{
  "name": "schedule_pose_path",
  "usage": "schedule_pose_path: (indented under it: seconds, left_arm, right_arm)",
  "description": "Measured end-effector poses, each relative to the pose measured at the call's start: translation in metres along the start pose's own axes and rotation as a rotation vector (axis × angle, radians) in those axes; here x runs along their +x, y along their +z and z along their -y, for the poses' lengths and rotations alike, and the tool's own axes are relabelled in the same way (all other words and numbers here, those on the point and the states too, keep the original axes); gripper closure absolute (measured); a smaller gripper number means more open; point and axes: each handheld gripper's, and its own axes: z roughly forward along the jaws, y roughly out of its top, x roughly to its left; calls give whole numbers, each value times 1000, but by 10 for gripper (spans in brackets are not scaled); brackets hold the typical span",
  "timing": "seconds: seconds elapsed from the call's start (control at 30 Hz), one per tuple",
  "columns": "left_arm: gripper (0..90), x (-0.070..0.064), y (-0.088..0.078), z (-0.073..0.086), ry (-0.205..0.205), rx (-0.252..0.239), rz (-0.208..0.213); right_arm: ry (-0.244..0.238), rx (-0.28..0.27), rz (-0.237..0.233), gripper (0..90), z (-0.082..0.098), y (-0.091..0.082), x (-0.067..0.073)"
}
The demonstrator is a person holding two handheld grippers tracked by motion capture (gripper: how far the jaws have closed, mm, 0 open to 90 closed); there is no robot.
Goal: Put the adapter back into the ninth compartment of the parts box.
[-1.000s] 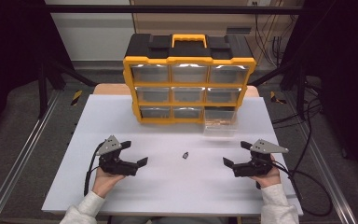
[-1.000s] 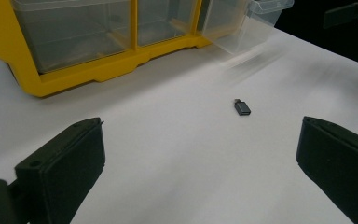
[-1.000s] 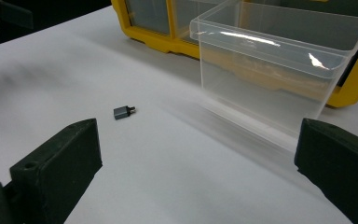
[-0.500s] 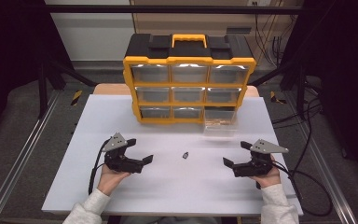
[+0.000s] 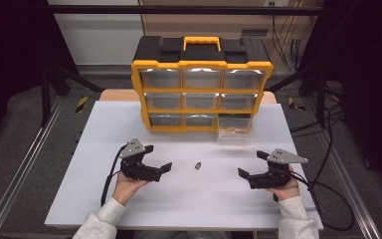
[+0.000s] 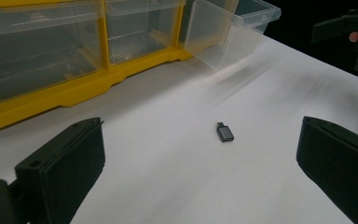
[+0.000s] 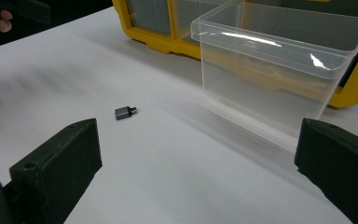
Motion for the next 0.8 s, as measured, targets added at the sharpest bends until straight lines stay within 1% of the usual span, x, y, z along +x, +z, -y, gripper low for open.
schedule_pose_path:
  seconds: [0.3, 0.37, 0.6, 0.8]
  left_arm:
    - [6, -6, 11, -3, 0, 8, 7]
    - [6, -7, 15, -4, 5, 14, 9]
    - [6, -12, 26, -7, 2, 24, 20]
    - [4, -16, 34, -8, 9, 38, 21]
  right_arm:
    - [3, 0, -4, 8, 0, 0, 0]
    - [3, -1, -4, 8, 0, -1, 0]
    - [3, 0, -4, 8, 0, 0, 0]
    - [2, -1, -4, 8, 0, -1, -1]
